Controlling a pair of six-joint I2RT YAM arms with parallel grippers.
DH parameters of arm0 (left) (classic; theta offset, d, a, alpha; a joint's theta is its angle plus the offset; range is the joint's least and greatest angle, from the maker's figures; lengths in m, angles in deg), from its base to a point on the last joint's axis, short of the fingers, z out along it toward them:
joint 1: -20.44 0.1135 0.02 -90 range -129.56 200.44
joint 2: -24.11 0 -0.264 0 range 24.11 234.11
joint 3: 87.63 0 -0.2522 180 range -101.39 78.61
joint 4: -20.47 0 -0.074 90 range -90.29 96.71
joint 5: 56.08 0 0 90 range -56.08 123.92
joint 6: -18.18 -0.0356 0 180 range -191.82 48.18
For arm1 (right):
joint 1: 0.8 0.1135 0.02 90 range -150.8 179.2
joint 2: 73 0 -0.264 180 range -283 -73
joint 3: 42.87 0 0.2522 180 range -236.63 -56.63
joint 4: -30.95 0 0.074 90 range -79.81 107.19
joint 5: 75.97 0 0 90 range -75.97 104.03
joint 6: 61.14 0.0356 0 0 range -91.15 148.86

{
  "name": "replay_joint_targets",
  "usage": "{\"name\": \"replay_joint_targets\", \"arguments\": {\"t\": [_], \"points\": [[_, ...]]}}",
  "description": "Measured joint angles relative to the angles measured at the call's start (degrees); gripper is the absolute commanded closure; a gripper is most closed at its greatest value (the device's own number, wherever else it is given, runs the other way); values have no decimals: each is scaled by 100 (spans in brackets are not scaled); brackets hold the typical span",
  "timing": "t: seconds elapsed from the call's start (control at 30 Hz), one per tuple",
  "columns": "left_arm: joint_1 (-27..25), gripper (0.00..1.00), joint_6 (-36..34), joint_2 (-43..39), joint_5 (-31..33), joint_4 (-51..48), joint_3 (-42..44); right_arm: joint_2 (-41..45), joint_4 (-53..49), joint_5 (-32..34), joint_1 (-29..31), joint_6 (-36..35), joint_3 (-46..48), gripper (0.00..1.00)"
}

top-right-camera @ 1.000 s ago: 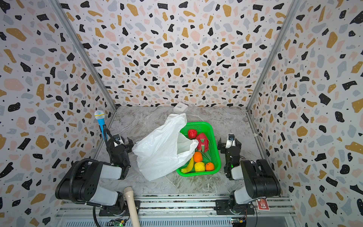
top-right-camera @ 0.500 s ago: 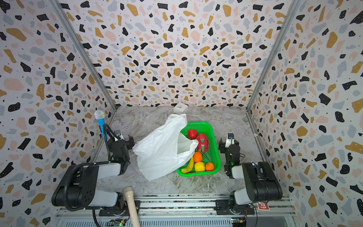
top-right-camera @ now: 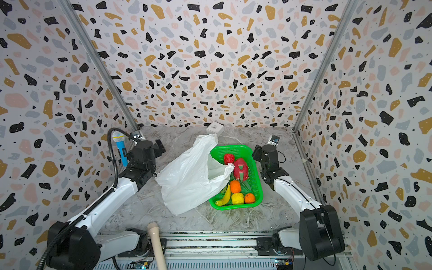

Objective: Place the fruits into the plastic bag
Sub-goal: 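Grasp the white bag's handle with the left gripper while the right moves over the basket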

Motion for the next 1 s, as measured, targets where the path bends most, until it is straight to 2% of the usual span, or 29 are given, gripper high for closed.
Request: {"name": "replay_joint_targets", "arguments": {"t": [0.07, 0.17, 0.37, 0.57, 0.8, 1.0], "points": [[-811, 1, 188, 35, -212, -562, -564, 39, -398, -127, 315, 76, -13, 28], [-1762, 1, 396, 262, -433, -1255, -1357, 129, -844, -160, 686, 96, 35, 27], [-2763, 0, 614, 1331, -575, -2599, -2830, 566, -1318, 2, 907, 42, 278, 26], [-3150, 1, 623, 2470, -527, -3936, -3753, 839, -1408, 225, 879, -79, 302, 25], [-3161, 0, 612, 2861, -284, -4929, -3832, 975, -1401, 258, 835, -223, 400, 25], [-3161, 15, 514, 2894, -529, -5217, -3762, 1049, -1403, 260, 763, -284, 590, 24]]}}
